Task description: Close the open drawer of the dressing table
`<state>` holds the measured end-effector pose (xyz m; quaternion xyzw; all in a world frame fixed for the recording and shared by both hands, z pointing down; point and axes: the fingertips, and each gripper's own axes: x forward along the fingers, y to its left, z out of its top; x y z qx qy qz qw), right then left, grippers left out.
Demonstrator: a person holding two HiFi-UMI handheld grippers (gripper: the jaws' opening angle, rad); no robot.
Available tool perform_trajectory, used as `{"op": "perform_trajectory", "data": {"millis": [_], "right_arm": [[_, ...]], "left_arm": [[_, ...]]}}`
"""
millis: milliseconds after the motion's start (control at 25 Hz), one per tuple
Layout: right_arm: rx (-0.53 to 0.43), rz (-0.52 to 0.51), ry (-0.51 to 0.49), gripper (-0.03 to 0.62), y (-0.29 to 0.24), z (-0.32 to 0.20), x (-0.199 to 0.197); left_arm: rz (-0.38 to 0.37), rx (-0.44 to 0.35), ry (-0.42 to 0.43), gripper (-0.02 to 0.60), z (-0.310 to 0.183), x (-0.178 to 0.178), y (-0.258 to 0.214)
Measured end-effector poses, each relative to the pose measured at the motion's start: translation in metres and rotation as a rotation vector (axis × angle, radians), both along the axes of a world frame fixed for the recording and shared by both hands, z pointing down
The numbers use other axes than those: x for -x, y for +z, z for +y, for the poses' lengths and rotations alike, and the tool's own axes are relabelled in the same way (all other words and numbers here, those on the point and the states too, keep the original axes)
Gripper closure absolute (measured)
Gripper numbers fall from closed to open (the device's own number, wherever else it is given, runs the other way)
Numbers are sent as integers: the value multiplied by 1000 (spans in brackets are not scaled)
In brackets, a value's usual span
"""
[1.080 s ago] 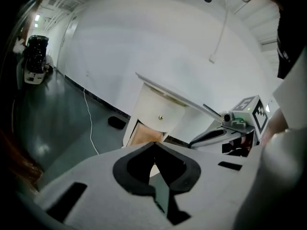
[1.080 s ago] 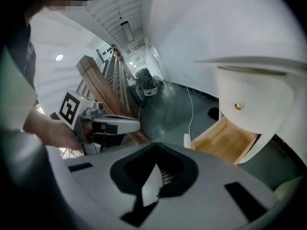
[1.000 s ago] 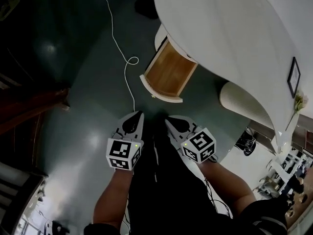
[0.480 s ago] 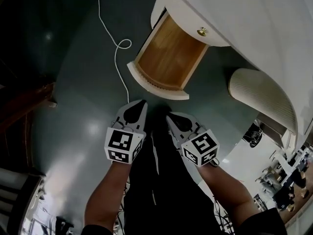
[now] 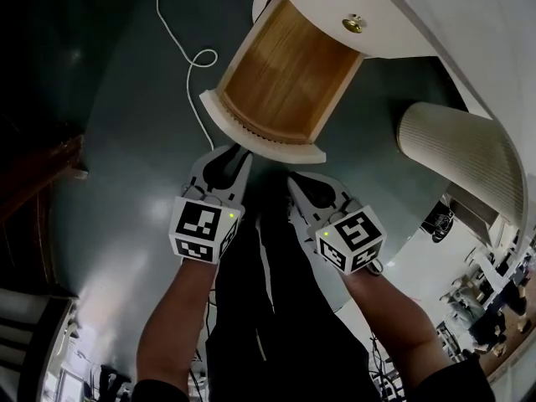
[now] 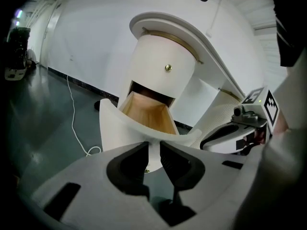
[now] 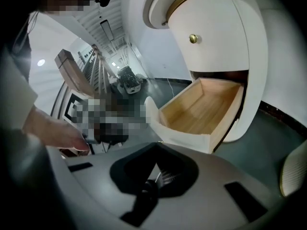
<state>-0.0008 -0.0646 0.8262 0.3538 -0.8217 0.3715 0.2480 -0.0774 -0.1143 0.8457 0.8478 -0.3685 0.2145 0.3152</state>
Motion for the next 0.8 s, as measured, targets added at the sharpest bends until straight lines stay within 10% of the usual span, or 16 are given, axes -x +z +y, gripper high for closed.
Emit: {"op": "perform_trajectory", "data": {"millis": [800], "right_arm": [[-49, -10, -20, 588, -13, -14, -15]], "left_arm": [[-2, -72, 35, 528, -50, -37, -7]]}}
